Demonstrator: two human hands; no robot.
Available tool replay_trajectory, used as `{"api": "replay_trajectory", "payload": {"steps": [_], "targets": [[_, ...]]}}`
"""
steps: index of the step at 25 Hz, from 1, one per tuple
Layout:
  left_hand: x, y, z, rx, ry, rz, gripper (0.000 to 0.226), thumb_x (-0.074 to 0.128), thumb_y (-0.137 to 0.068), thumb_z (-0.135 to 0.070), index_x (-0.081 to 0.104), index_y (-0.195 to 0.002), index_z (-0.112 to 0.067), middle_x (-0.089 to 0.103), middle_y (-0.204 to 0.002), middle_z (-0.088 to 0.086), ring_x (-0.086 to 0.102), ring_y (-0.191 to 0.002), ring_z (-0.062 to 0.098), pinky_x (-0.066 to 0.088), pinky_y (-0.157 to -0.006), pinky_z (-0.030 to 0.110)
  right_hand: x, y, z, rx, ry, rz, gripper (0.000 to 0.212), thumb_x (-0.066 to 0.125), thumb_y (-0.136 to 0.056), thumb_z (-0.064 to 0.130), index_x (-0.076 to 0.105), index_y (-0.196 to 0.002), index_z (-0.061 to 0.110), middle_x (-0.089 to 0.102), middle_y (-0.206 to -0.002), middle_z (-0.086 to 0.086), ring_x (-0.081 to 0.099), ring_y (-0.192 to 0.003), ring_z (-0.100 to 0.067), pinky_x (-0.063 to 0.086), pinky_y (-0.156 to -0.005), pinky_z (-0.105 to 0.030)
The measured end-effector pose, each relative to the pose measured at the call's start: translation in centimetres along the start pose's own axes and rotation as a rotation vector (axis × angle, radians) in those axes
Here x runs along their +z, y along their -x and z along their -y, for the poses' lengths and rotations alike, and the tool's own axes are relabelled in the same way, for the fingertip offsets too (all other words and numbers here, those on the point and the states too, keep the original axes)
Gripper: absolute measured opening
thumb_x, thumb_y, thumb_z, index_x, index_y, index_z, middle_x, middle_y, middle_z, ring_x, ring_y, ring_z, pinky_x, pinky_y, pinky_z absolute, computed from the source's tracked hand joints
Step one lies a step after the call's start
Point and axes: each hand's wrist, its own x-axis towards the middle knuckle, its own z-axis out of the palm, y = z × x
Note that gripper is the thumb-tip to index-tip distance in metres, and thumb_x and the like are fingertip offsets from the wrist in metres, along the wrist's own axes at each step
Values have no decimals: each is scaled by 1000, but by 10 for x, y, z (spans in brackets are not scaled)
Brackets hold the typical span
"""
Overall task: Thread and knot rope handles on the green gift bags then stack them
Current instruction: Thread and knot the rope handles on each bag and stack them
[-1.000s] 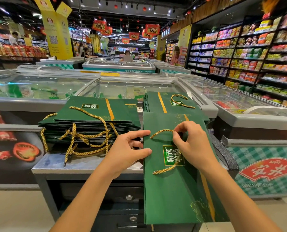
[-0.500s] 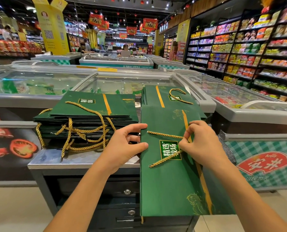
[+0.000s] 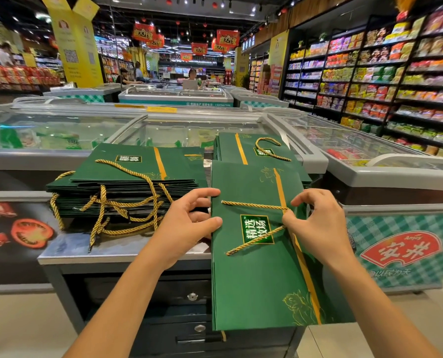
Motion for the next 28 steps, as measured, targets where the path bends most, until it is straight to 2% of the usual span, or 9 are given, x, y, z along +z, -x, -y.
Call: {"api": "replay_trajectory", "payload": {"steps": [4, 7, 11, 14, 16, 19, 22, 25, 28], "targets": [[1, 2, -6, 14, 113, -95, 44, 65, -90, 7, 66, -125, -20, 71, -115, 10, 74, -96, 27, 62, -75, 40, 1, 5, 12, -17, 23, 79, 13, 74, -87, 27, 66, -97, 22, 60, -106, 7, 54, -106, -11, 32, -87, -26], [3, 4, -19, 35, 217, -186, 43, 61, -92, 7, 66, -125, -20, 73, -112, 7, 74, -94, 24, 62, -74, 36, -3, 9, 39, -52, 39, 111, 30, 70, -90, 46, 64, -113, 28, 59, -115, 9, 50, -112, -12, 38, -96, -37], [13, 4, -51, 142, 232, -219, 40, 60, -94, 3, 69, -120, -25, 73, -111, 8, 73, -88, 20, 62, -78, 40, -15, 16, 89, -61, -192, 296, 49, 62, -88, 63, 59, -128, 35, 60, -118, 12, 54, -115, -11, 44, -96, -31], [22, 6, -78, 234, 148, -173, 35, 64, -95, -9, 70, -120, -33, 70, -116, 6, 71, -97, 19, 60, -83, 43, -27, 16, 117, -45, -288, 386, 74, 47, -74, 90, 52, -132, 45, 58, -118, 14, 54, -116, -8, 48, -99, -35], [28, 6, -91, 296, 142, -98, 33, 59, -99, -14, 66, -127, -32, 70, -118, 6, 70, -106, 20, 60, -83, 38, -39, 12, 130, -15, -388, 396, 78, 42, -68, 98, 51, -129, 49, 60, -118, 13, 59, -112, -4, 51, -98, -38], [36, 2, -105, 361, 170, 12, 36, 46, -105, -6, 57, -135, -21, 71, -122, 7, 69, -112, 22, 57, -90, 33, -59, 4, 146, 17, -514, 434, 64, 53, -76, 85, 47, -129, 49, 62, -118, 18, 61, -104, 7, 48, -92, -26], [42, -1, -114, 387, 233, 58, 38, 36, -103, 7, 55, -132, -9, 70, -122, 13, 69, -111, 26, 57, -89, 31, -73, -3, 150, 74, -591, 453, 55, 74, -86, 48, 46, -133, 42, 66, -120, 12, 65, -106, -1, 51, -90, -27], [46, -4, -120, 374, 397, 81, 37, 33, -100, 14, 58, -123, 0, 70, -112, 19, 69, -107, 30, 58, -85, 29, -84, -7, 148, 64, -644, 363, 45, 65, -94, 12, 54, -131, 35, 69, -120, 5, 68, -106, -11, 55, -84, -27], [43, -6, -121, 352, 566, 75, 31, 38, -99, 13, 63, -111, -1, 72, -99, 17, 71, -95, 29, 60, -80, 31, -90, -9, 138, 47, -794, 361, 47, 54, -95, -9, 61, -126, 26, 77, -108, 8, 75, -90, -14, 61, -68, -27]]}}
